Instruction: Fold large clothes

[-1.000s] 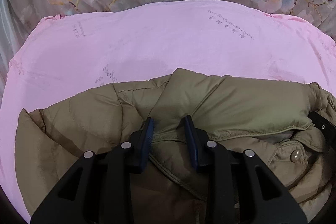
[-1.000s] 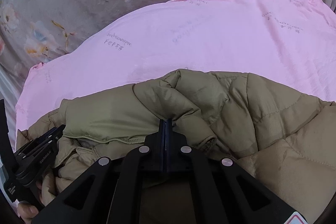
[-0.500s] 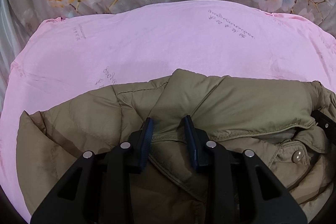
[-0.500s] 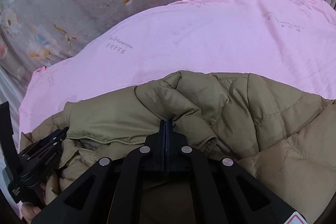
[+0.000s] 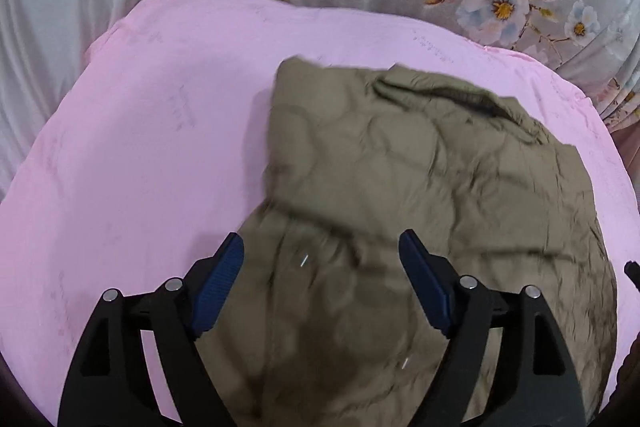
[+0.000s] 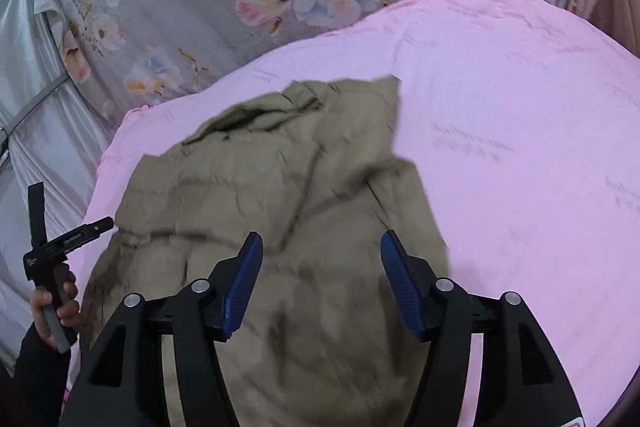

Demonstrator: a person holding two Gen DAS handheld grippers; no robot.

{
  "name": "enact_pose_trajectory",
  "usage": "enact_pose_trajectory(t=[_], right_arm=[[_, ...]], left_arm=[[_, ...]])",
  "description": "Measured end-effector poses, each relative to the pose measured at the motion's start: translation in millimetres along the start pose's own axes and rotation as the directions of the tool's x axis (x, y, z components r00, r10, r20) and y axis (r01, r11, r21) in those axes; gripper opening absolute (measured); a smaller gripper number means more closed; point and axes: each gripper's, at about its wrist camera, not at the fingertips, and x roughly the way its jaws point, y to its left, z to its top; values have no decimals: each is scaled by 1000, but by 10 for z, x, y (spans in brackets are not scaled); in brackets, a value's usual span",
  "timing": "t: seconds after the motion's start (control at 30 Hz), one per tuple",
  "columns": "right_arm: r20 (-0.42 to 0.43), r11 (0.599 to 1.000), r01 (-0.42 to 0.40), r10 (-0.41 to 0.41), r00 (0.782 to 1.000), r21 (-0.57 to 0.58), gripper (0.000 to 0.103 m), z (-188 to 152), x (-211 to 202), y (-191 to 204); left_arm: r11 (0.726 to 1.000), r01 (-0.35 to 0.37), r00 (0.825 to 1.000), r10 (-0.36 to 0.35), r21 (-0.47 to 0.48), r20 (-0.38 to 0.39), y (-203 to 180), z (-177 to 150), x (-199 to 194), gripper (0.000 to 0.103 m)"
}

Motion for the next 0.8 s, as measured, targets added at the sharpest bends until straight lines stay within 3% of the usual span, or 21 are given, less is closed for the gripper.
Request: enact_pose_trajectory(t=[0.13, 0.27, 0.43, 0.53, 0.57, 0.6, 0.67, 0.7, 0.73, 0.8], right_arm=[[-118, 998, 29, -22, 993, 57, 62, -715, -411, -406], [-131, 988, -18, 38, 991, 154, 66, -1265, -700, -557], [-109, 955, -177, 208, 972, 238, 70, -1535, -802, -437], [-101, 959, -192, 216, 971, 210, 70, -1622, -783, -284], [-108, 956, -211, 236, 966, 205, 70, -1632, -765, -234], [-110, 951, -232, 258, 960, 204, 70, -1623, -747, -183], [-116, 944, -274, 297, 948, 183, 63, -1667, -737, -92], [-119, 944, -281, 304, 945, 174, 41, -1696, -742, -64], [-120, 943, -286, 308, 944, 173, 11, -1706, -738, -46], [-55, 941, -287, 301, 952, 180, 8, -1709, -859, -47]], left_arm=[[989, 40, 993, -54, -139, -102, 512, -577, -361, 77], [972, 82, 976, -123, -220, -182, 763, -1082, -598, 77], [940, 175, 955, -234, -292, -182, 699, -1364, -761, 77], [944, 187, 953, -241, -274, -181, 522, -1423, -773, 75], [950, 181, 956, -231, -254, -183, 442, -1440, -786, 71], [952, 186, 954, -235, -244, -188, 396, -1458, -787, 58], [955, 188, 953, -233, -229, -193, 310, -1480, -808, 45], [957, 183, 956, -226, -223, -186, 294, -1483, -841, 30], [958, 185, 958, -226, -219, -179, 290, -1480, -878, 20], [955, 198, 960, -234, -219, -152, 299, -1439, -1009, 10]])
